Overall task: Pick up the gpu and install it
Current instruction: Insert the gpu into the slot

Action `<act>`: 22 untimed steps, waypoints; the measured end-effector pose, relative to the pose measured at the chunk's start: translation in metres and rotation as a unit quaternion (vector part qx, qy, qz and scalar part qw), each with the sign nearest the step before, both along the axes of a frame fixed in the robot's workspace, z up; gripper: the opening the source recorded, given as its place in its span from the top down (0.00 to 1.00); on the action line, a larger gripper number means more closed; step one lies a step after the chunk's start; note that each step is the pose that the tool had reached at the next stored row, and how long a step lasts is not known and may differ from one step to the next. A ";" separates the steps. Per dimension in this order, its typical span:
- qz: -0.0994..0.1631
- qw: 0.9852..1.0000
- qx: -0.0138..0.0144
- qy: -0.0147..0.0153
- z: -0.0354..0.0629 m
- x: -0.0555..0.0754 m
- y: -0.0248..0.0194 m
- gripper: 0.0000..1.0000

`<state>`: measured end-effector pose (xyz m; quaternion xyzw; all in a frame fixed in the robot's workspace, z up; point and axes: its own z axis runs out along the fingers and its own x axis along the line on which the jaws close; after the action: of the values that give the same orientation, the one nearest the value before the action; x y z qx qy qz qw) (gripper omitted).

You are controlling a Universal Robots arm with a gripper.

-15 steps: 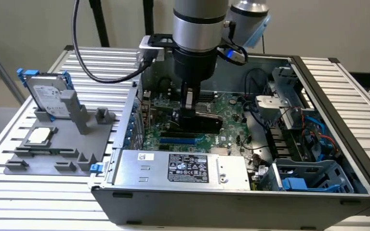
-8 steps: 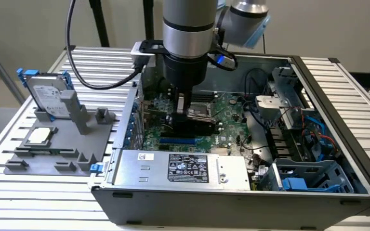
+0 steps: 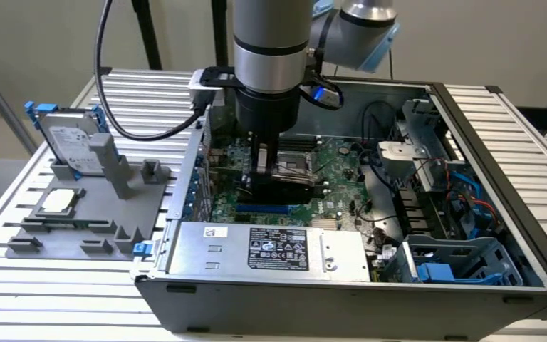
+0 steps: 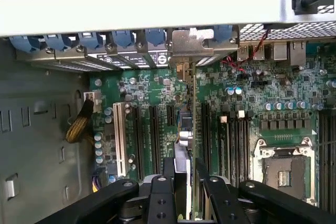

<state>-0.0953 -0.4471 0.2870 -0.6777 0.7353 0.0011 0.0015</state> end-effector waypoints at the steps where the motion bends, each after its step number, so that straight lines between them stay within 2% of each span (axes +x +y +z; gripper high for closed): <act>1: 0.000 1.000 0.000 0.000 0.0000 0.000 0.0000 1.00; 6: 0.000 1.000 0.000 -0.001 -0.0028 -0.001 0.0003 1.00; 9: 0.010 1.000 0.000 -0.004 -0.0056 -0.001 0.0017 1.00; 11: 0.020 1.000 0.000 -0.006 -0.0071 -0.001 0.0026 1.00; 14: 0.028 1.000 -0.001 -0.006 -0.0076 -0.001 0.0028 1.00; 22: 0.024 1.000 -0.001 -0.006 -0.0079 -0.001 0.0037 1.00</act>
<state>-0.0968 -0.4434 0.2790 -0.6950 0.7190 -0.0036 0.0050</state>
